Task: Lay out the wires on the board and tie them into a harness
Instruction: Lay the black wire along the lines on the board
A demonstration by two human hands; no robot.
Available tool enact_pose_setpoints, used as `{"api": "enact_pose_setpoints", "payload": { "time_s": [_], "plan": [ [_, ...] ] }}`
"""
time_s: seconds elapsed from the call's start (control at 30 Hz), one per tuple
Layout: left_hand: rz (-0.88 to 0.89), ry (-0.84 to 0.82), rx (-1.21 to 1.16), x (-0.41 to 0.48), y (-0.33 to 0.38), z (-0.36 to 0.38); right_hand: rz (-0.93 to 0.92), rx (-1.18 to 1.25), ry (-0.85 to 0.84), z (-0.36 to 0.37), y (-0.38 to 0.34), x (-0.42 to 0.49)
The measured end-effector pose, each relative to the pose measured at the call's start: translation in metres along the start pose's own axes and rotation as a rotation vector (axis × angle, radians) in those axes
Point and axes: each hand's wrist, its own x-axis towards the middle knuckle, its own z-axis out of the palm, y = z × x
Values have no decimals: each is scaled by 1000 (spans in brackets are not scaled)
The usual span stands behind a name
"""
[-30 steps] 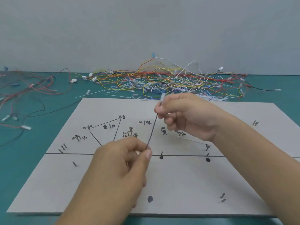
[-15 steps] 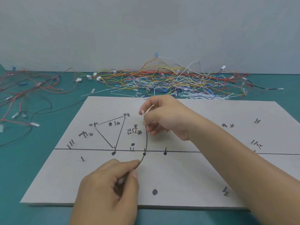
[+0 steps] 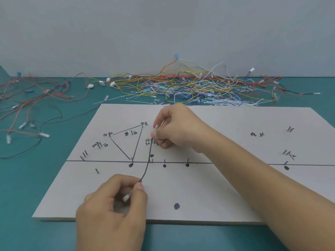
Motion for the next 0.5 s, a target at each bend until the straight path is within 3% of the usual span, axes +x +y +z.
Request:
{"api": "enact_pose_setpoints", "payload": {
  "time_s": [0.23, 0.5],
  "plan": [
    [139, -12, 63, 1, 0, 1, 13, -116, 33, 2, -2, 0],
    [-14, -101, 39, 3, -1, -11, 35, -274, 1, 2, -9, 1]
  ]
}}
